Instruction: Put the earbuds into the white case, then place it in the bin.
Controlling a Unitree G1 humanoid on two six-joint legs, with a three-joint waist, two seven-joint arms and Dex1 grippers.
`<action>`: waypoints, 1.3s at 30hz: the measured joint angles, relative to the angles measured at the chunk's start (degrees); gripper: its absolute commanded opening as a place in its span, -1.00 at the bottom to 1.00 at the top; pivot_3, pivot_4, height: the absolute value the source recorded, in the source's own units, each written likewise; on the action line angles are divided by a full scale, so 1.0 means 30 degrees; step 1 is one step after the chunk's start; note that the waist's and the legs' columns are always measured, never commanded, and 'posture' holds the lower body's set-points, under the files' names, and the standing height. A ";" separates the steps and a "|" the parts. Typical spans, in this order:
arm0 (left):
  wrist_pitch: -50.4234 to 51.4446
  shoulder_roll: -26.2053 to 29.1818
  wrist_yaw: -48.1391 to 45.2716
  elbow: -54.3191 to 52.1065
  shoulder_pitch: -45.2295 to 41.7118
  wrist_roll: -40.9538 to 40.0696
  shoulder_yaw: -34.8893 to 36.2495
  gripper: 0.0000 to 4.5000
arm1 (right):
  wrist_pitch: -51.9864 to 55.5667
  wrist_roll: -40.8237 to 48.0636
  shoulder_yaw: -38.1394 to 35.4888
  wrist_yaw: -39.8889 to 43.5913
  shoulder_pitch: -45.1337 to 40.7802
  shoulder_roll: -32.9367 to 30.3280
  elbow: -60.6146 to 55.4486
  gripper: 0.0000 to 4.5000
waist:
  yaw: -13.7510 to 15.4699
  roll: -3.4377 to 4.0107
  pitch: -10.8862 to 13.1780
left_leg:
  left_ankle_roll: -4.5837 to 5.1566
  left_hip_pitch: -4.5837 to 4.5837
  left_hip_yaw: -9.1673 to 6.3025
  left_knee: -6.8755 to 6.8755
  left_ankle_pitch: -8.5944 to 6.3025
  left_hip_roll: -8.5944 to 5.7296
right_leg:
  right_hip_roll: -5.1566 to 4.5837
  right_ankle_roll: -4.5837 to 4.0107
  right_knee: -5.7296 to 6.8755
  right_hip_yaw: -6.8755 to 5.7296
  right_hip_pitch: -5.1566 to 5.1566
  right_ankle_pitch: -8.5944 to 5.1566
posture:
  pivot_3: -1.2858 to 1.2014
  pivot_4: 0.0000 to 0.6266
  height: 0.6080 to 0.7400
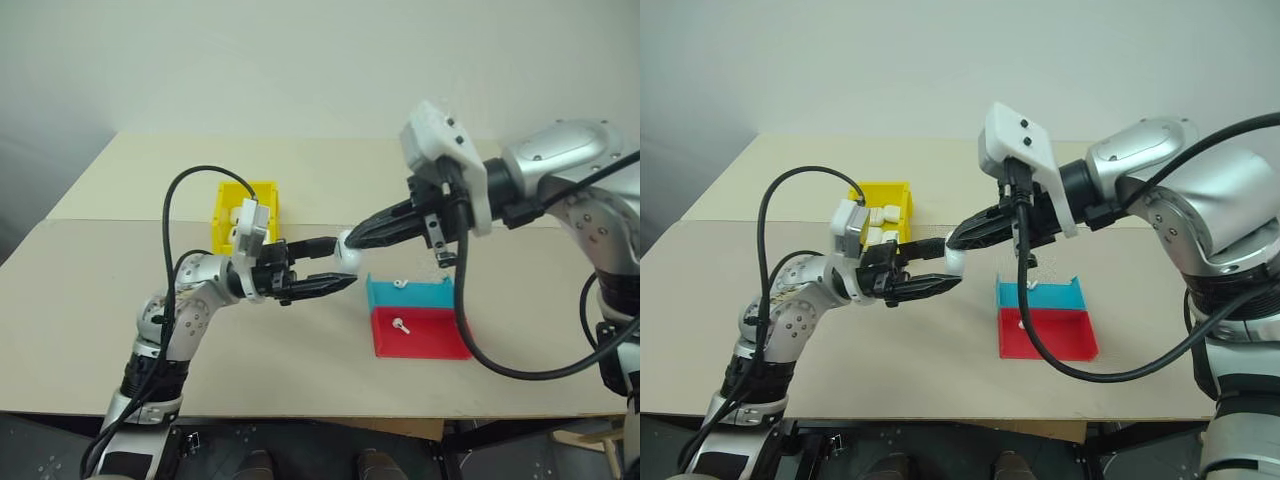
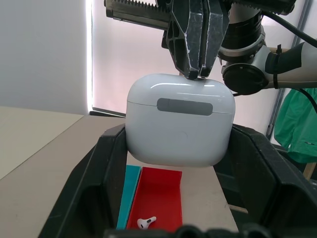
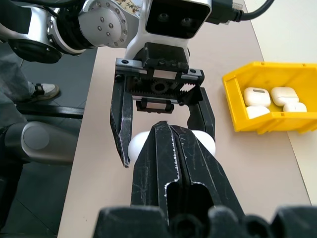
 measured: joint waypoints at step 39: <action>-0.3354 -0.3378 2.0257 1.2453 -0.5863 1.1585 0.2631 0.79 | -0.1917 0.1584 -0.7809 -0.9606 1.0302 0.4385 -0.4458 -1.00 | 0.0234 -0.0002 -0.0001 | -0.0002 -0.0011 -0.0029 0.0003 0.0001 -0.0026 | -0.0007 0.0016 -0.0022 -0.0016 0.0030 0.0013 | 0.03 -0.52 1.00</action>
